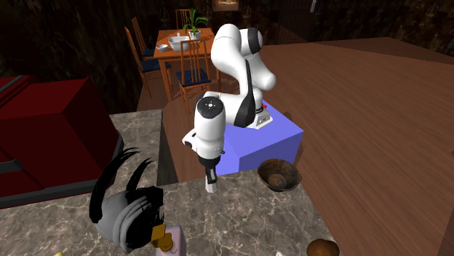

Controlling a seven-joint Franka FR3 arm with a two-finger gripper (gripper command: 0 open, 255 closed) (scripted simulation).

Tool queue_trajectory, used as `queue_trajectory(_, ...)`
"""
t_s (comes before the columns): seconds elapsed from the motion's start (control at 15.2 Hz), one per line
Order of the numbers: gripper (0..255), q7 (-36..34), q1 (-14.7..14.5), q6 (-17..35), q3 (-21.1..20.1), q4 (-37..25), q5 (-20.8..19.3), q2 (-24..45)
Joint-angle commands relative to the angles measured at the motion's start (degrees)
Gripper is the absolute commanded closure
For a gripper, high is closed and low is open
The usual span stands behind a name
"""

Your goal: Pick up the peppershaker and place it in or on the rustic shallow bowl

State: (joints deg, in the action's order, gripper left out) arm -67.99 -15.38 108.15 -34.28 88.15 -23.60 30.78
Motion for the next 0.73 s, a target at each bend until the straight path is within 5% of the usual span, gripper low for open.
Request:
queue_trajectory(0.0,255,0.4,0.1,-1.2,-0.2,-0.8,0.4,-0.5)
queue_trajectory(0.66,255,1.9,-0.2,-7.7,-0.9,-6.0,1.8,-2.3)
